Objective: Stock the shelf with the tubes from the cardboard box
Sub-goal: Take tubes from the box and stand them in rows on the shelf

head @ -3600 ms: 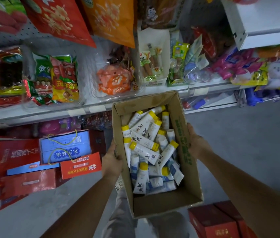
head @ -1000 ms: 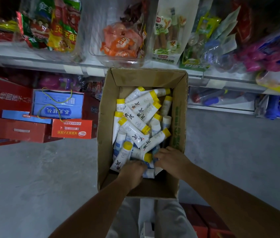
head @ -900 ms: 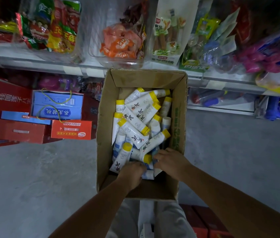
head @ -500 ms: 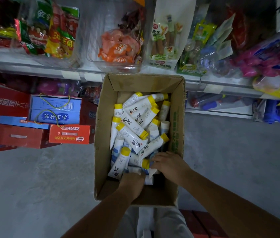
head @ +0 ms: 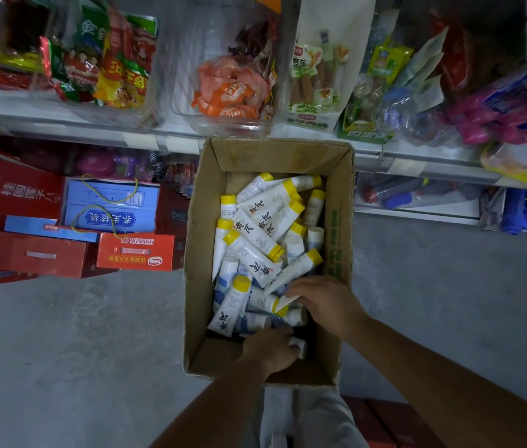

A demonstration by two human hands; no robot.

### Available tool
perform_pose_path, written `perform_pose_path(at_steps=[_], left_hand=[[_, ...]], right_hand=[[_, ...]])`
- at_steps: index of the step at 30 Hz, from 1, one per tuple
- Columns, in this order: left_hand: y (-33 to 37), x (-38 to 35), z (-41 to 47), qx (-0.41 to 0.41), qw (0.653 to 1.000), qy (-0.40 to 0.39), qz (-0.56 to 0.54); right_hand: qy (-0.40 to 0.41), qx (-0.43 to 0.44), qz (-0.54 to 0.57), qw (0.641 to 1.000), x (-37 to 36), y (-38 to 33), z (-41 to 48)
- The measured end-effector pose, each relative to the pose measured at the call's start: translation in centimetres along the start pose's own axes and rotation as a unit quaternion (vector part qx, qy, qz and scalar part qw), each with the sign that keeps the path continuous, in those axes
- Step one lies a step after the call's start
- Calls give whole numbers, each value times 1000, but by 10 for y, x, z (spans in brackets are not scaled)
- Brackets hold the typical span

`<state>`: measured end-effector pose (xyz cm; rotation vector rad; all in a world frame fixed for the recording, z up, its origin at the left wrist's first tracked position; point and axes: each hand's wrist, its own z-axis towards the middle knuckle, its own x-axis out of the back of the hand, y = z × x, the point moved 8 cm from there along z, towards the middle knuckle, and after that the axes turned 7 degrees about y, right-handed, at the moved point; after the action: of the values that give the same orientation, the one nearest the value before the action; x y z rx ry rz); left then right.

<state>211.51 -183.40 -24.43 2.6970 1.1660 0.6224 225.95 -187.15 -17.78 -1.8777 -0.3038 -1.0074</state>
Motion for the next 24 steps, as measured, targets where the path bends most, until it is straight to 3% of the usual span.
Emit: perform_pose_path(at_steps=[4,8,14,17,19,24], left_hand=[[11,-4,-1,50,995,-41,-69],[-8,10,-6,117,991,33,-57],[-53,19,-6,184,951,71,-238],[-67,27,-28,248,927,-10,-279],[-76,22,-36,260,916,-90,-292],[-81,20,-51,260,879,-188,-353]], right_hand=[[17,-32,45,998,9,1,3],[25,-66,73,995,18,4,5],[52,-143,151,977,37,13,12],[81,-174,182,964,52,17,14],[112,-189,213,952,65,17,16],[152,-234,282,918,97,17,22]])
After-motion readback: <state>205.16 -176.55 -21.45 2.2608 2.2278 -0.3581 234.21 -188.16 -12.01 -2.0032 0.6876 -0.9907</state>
